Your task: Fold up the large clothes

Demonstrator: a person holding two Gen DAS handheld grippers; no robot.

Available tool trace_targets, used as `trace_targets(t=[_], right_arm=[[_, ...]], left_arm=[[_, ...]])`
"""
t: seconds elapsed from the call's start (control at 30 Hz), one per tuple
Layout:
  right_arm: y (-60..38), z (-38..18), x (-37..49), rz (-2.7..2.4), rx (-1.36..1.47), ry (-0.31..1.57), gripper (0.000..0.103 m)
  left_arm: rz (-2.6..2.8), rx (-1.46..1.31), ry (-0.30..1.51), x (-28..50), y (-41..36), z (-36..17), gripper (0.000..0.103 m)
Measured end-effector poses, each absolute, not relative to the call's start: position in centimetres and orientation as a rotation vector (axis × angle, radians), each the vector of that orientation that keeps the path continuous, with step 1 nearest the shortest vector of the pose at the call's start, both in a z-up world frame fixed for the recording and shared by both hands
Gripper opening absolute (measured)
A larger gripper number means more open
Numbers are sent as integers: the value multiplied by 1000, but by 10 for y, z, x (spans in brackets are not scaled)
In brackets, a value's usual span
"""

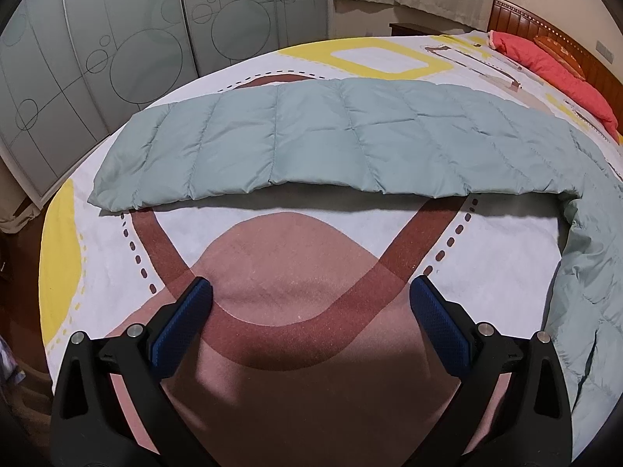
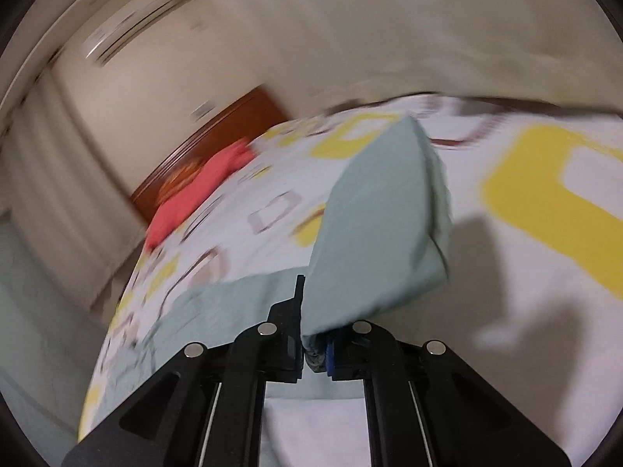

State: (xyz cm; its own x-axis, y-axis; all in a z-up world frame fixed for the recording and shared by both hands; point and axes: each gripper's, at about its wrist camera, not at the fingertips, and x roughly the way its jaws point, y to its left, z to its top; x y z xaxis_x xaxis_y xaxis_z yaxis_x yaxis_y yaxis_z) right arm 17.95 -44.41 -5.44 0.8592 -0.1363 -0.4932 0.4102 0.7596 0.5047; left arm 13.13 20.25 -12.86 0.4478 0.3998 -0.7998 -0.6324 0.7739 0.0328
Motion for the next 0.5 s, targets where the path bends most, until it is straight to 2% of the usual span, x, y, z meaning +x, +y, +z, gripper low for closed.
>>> trace_targets(t=[0.23, 0.5], right_arm=[[-320, -37, 255, -80, 423, 568, 7], [-200, -64, 310, 110, 248, 710, 7]], left_arm=[[647, -292, 886, 130, 203, -130, 101], [648, -293, 880, 130, 202, -130, 101]])
